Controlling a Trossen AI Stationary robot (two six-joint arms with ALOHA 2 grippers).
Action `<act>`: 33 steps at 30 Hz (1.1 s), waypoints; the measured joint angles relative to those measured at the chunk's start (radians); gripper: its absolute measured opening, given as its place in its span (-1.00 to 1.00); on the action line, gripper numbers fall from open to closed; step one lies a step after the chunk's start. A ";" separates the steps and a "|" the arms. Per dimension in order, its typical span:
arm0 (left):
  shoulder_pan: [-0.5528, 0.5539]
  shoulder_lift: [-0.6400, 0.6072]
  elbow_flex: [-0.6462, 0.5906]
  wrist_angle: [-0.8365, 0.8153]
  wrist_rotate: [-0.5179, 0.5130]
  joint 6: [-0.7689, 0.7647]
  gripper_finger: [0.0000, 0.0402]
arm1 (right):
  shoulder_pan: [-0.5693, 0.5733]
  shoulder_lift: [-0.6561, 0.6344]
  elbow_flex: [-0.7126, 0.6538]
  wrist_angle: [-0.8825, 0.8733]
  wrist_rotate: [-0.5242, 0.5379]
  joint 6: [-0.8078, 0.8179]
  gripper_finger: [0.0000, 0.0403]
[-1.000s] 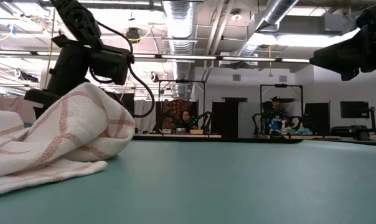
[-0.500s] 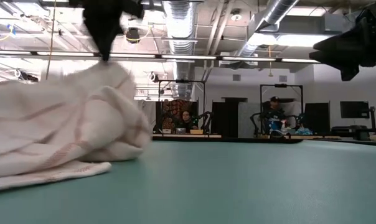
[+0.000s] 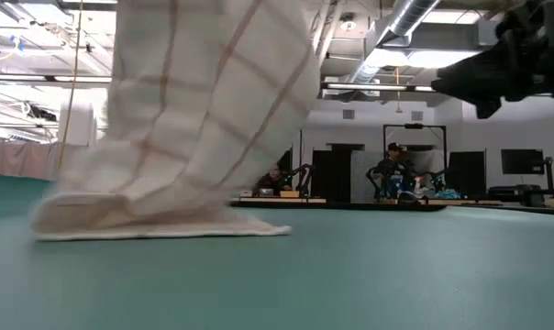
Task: Roll towel into tight, uniform cylinder
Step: Fold the white towel
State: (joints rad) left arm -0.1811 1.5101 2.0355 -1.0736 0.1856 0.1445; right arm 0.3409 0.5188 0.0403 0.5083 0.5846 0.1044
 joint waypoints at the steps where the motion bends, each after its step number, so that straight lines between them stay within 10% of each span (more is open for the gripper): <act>1: -0.012 0.000 0.001 0.007 0.060 -0.024 -1.00 | -0.013 0.050 0.018 0.014 -0.022 0.000 -0.16; 4: -0.065 0.000 -0.016 -0.019 0.088 -0.097 -1.00 | -0.046 0.207 0.075 0.027 -0.083 0.000 -0.16; 12: -0.189 0.022 -0.241 -0.231 -0.239 -0.386 -1.00 | -0.066 0.652 0.307 0.060 -0.170 -0.079 -0.16; 20: -0.351 0.024 -0.672 -0.005 -0.165 -0.619 -1.00 | -0.068 0.982 0.601 0.064 -0.459 -0.325 -0.16; 33: -0.563 0.024 -0.967 0.276 -0.191 -0.938 -1.00 | -0.319 1.338 1.104 -0.316 -0.465 -0.573 -0.18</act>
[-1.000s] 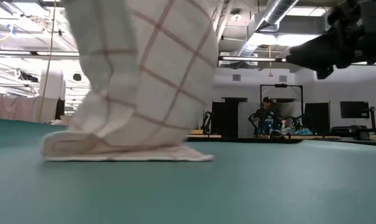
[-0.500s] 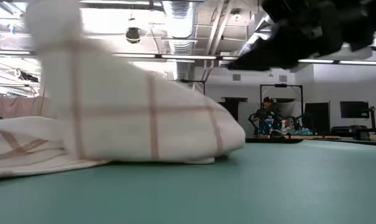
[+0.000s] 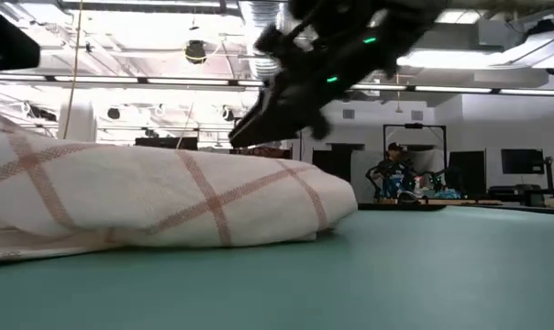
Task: Roll towel into tight, uniform cylinder
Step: Fold the white towel
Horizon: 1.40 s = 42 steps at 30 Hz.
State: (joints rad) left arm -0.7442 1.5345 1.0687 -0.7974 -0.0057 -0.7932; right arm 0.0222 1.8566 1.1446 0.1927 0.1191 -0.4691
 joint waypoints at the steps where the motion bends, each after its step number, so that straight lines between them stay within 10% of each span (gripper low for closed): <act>1: -0.010 0.000 -0.002 0.002 -0.009 -0.007 -1.00 | -0.036 0.014 0.043 -0.035 -0.011 0.002 -0.18; 10: -0.048 -0.001 -0.007 0.001 -0.094 -0.016 -1.00 | -0.269 0.179 0.330 -0.383 -0.242 0.176 -0.20; 42: -0.054 -0.001 -0.006 -0.005 -0.167 0.027 -1.00 | -0.249 0.312 0.684 -0.934 -0.431 -0.061 -0.20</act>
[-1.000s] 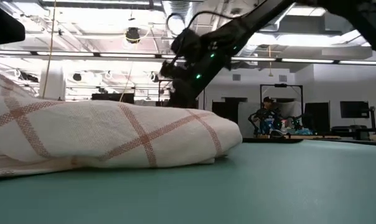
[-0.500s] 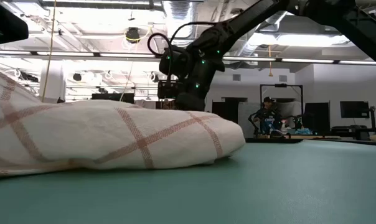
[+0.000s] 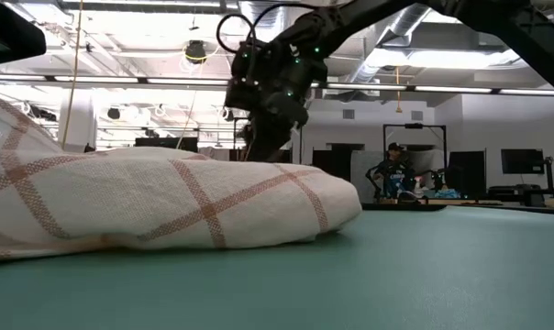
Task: Roll towel into tight, uniform cylinder
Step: Fold the white towel
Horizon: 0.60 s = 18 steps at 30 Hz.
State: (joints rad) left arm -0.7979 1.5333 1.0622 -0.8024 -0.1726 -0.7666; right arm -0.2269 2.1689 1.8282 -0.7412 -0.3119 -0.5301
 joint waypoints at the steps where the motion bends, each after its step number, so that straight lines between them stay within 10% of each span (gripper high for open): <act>1: -0.001 0.000 0.000 0.000 0.000 0.002 -1.00 | 0.008 0.000 0.000 0.002 0.000 -0.025 -0.20; 18: 0.000 0.000 0.000 0.000 0.006 0.009 -1.00 | 0.051 0.087 0.000 0.075 -0.004 -0.141 -0.20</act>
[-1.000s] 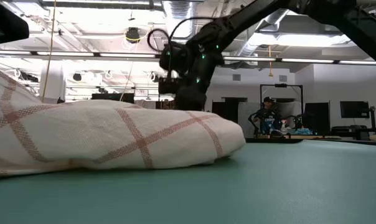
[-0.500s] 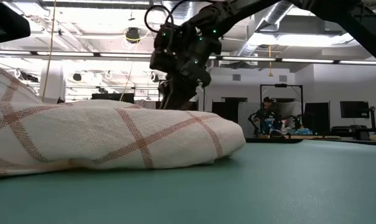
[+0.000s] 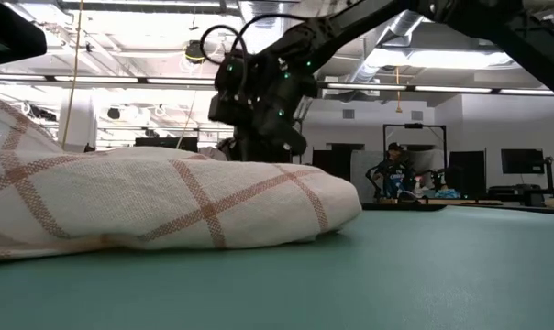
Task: Roll towel into tight, uniform cylinder
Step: Fold the white towel
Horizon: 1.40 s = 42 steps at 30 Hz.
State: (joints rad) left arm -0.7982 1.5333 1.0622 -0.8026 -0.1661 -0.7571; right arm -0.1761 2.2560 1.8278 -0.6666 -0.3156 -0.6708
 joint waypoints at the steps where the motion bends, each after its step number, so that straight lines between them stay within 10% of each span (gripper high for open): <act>1: 0.000 0.000 0.000 0.000 0.001 -0.003 -1.00 | 0.000 0.006 0.000 -0.008 0.000 -0.010 -0.20; 8: 0.000 0.000 0.000 -0.002 0.021 -0.007 -1.00 | -0.003 0.007 0.000 -0.111 0.025 -0.053 -0.28; 16: 0.000 0.000 0.000 -0.002 0.021 -0.006 -1.00 | 0.007 0.002 0.000 -0.170 0.129 -0.090 -0.93; 27: 0.043 -0.011 0.007 -0.070 -0.084 0.104 -1.00 | 0.006 -0.030 0.260 -0.417 0.240 0.010 -0.98; 33: 0.070 -0.048 0.076 -0.326 -0.369 0.142 -1.00 | -0.029 -0.053 0.533 -0.596 0.360 0.005 -0.99; 42: 0.077 -0.230 0.180 -0.650 -0.850 0.209 -1.00 | -0.117 -0.331 0.455 -0.575 0.393 0.119 -0.97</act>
State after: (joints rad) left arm -0.7216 1.3028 1.2419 -1.4525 -1.0161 -0.5486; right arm -0.2931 1.9252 2.2829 -1.2414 0.0770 -0.5522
